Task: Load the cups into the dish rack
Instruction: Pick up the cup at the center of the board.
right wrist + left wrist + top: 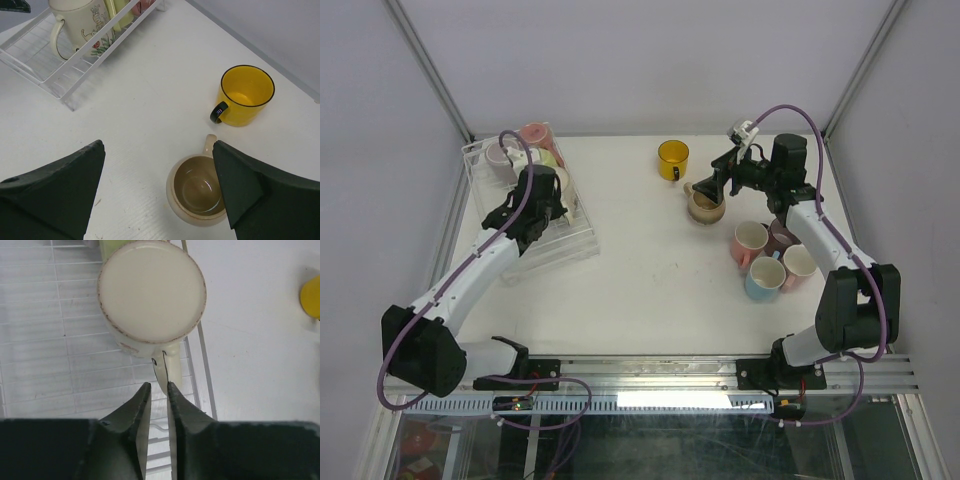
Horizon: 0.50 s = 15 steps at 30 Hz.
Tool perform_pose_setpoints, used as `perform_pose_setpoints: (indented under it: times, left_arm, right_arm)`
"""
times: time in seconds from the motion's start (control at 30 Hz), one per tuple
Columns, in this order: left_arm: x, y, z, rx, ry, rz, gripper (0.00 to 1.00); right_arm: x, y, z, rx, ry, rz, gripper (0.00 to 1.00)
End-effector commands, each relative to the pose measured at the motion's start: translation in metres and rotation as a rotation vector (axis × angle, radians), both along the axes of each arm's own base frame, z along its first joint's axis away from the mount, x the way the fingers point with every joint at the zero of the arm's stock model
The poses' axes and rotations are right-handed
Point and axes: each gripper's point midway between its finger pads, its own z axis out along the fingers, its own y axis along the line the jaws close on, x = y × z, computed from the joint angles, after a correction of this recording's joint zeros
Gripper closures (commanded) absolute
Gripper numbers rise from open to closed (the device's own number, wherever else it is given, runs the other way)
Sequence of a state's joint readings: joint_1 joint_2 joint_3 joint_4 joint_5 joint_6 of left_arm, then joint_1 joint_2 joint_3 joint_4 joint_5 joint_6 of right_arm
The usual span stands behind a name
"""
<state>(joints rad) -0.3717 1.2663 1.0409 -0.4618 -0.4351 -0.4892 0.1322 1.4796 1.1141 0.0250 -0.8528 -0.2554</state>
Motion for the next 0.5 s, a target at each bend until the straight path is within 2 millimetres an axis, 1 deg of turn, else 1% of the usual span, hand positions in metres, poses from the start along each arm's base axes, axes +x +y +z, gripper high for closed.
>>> perform_pose_setpoints:
  times: [0.0, 0.07, 0.23, 0.47]
  left_arm:
    - [-0.012, 0.011, -0.004, 0.085, 0.04, -0.043, 0.9]
    - [-0.012, 0.012, -0.013, 0.08, 0.067, -0.049, 1.0]
    - [-0.004, 0.006, -0.034, 0.05, 0.097, -0.057, 1.0]
    - [0.018, -0.017, -0.047, -0.064, 0.073, -0.065, 1.0]
  right_arm:
    - [-0.006, -0.002, 0.022, 0.017, -0.068, 0.008, 0.09]
    - [-0.007, -0.002, 0.023, 0.019, -0.069, 0.01, 0.09]
    - [-0.008, -0.002, 0.023, 0.018, -0.069, 0.007, 0.09]
    - [-0.009, -0.002, 0.025, 0.016, -0.078, 0.005, 0.09]
